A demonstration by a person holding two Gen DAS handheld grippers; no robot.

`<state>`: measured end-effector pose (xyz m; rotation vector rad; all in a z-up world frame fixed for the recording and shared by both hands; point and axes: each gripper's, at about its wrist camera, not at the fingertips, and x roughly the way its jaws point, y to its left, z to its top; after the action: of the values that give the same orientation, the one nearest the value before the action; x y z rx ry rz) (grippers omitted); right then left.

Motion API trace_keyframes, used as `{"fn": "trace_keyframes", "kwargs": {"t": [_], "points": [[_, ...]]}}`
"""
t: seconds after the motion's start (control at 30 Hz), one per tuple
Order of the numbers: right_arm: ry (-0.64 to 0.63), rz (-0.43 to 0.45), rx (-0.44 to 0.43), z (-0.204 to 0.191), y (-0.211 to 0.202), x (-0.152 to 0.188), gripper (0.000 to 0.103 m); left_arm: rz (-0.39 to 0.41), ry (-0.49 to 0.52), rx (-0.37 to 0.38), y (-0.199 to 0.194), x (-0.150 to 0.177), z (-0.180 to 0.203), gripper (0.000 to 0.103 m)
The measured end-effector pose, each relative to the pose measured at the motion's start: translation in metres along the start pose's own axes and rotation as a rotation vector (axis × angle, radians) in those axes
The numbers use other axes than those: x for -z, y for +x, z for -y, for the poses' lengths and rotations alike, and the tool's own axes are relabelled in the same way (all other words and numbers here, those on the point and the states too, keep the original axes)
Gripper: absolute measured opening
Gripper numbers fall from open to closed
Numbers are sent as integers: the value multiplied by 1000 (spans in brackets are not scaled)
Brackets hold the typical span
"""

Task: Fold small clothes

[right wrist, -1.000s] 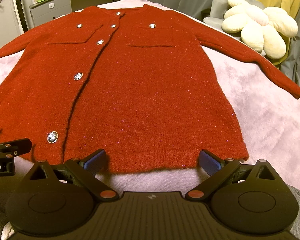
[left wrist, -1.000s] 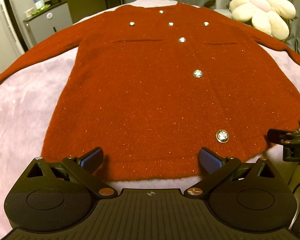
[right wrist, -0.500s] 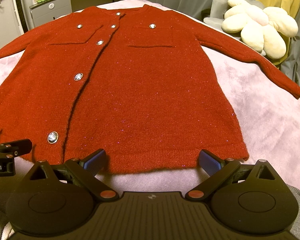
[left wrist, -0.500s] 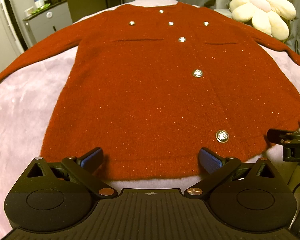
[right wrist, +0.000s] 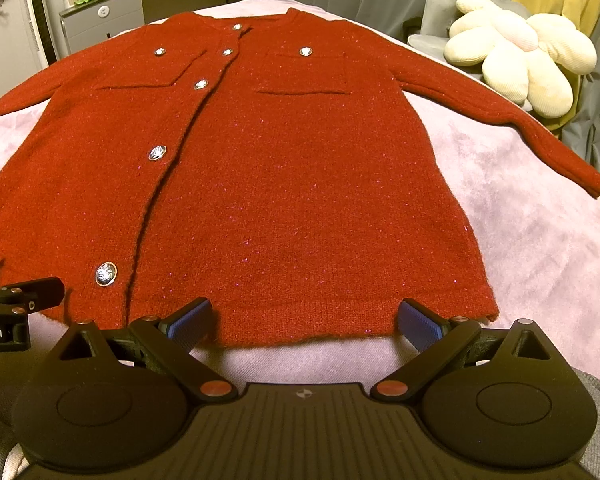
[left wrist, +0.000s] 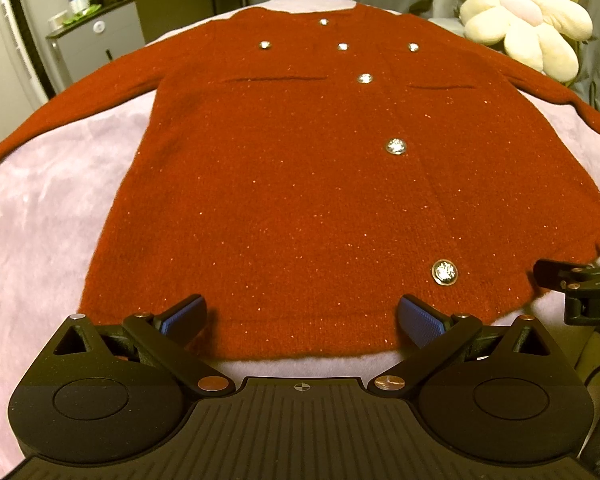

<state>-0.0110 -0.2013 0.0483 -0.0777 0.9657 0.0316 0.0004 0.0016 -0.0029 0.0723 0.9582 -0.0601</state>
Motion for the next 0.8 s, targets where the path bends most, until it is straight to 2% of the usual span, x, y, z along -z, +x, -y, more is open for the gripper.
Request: {"fn": "trace_keyframes", "kwargs": {"t": [0.8], "points": [[-2, -7, 2, -2, 2, 0, 99, -11, -20, 10, 1, -2, -4, 103]]}}
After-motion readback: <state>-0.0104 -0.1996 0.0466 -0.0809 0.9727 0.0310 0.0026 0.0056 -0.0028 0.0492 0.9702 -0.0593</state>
